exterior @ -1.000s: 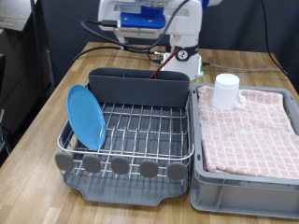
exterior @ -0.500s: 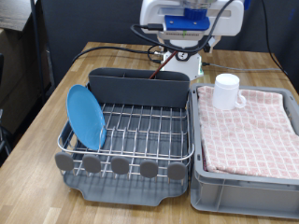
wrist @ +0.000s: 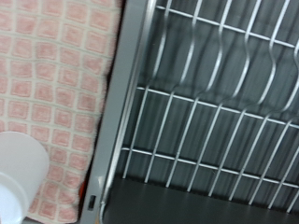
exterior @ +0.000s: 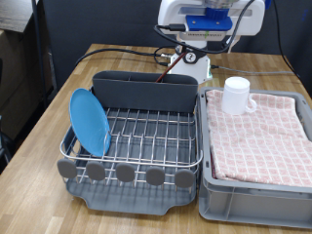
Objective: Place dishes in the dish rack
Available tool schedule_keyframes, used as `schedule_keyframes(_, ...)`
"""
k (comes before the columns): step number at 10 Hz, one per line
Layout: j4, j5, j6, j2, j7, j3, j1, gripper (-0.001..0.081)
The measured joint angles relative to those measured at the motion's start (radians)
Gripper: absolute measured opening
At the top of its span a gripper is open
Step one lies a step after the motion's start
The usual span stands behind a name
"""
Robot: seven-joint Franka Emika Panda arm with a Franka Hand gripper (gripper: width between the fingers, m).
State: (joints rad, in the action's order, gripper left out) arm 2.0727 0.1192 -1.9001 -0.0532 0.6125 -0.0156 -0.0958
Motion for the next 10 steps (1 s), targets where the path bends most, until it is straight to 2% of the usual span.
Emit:
schedule_keyframes(2, 0.0, -0.004, 0.021, -0.018, 0.025, 0.043, -0.025, 0.0803)
schedule_keyframes(8, 0.002, -0.023, 0.081, -0.055, 0.21, 0.178, -0.096, 0.0803)
schedule_keyframes(10, 0.002, -0.01, 0.127, -0.055, 0.219, 0.213, -0.108, 0.0803)
